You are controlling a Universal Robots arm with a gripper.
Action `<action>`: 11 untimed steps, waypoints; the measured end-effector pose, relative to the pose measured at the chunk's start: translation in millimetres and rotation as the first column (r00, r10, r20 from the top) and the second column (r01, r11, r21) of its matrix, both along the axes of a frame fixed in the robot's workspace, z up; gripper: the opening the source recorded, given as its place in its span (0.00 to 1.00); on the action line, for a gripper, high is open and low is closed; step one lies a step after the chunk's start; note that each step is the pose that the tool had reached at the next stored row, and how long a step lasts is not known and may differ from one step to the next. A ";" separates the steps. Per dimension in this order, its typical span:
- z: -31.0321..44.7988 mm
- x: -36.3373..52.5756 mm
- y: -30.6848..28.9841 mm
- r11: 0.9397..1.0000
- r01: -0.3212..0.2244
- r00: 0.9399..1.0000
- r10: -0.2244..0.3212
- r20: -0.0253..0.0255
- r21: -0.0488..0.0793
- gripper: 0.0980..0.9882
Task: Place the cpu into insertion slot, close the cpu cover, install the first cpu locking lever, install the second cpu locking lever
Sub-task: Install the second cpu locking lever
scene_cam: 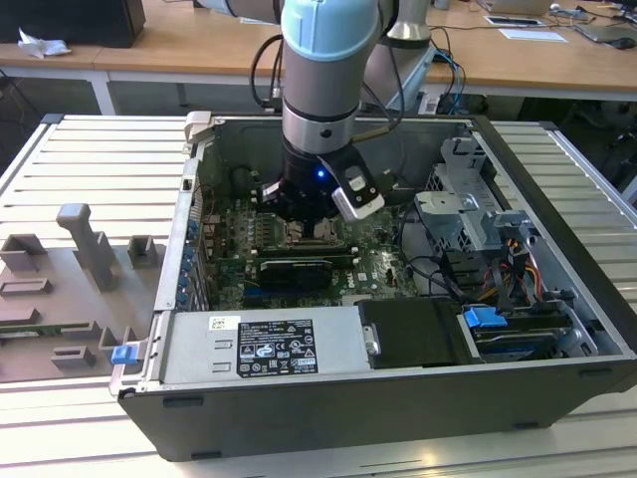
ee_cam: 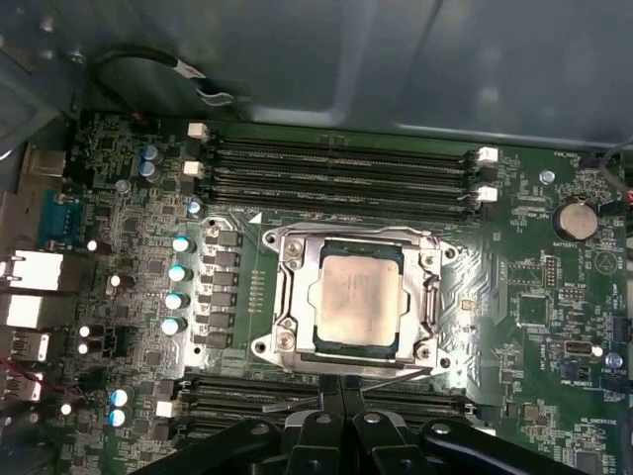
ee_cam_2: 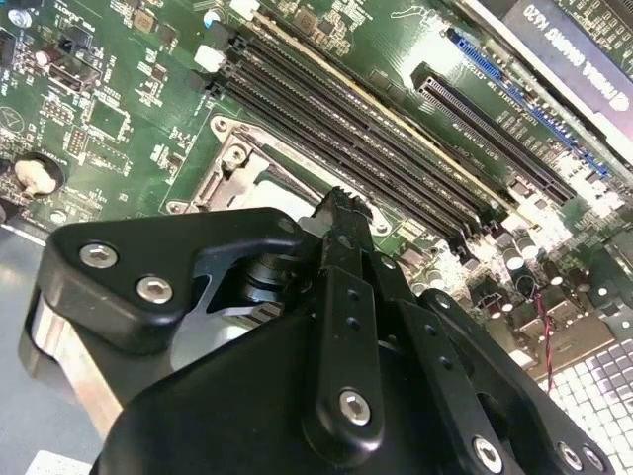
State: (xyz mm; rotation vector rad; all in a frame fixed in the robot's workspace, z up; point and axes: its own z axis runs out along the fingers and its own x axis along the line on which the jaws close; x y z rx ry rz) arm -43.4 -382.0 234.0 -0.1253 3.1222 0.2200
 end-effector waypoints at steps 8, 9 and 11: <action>-6.8 -18.0 -0.2 1.000 -0.008 1.000 0.008 0.002 0.012 0.01; -8.1 -19.5 -0.3 1.000 -0.009 1.000 0.009 0.002 0.015 0.01; -9.9 -20.4 -0.7 1.000 -0.010 1.000 0.010 0.002 0.024 0.01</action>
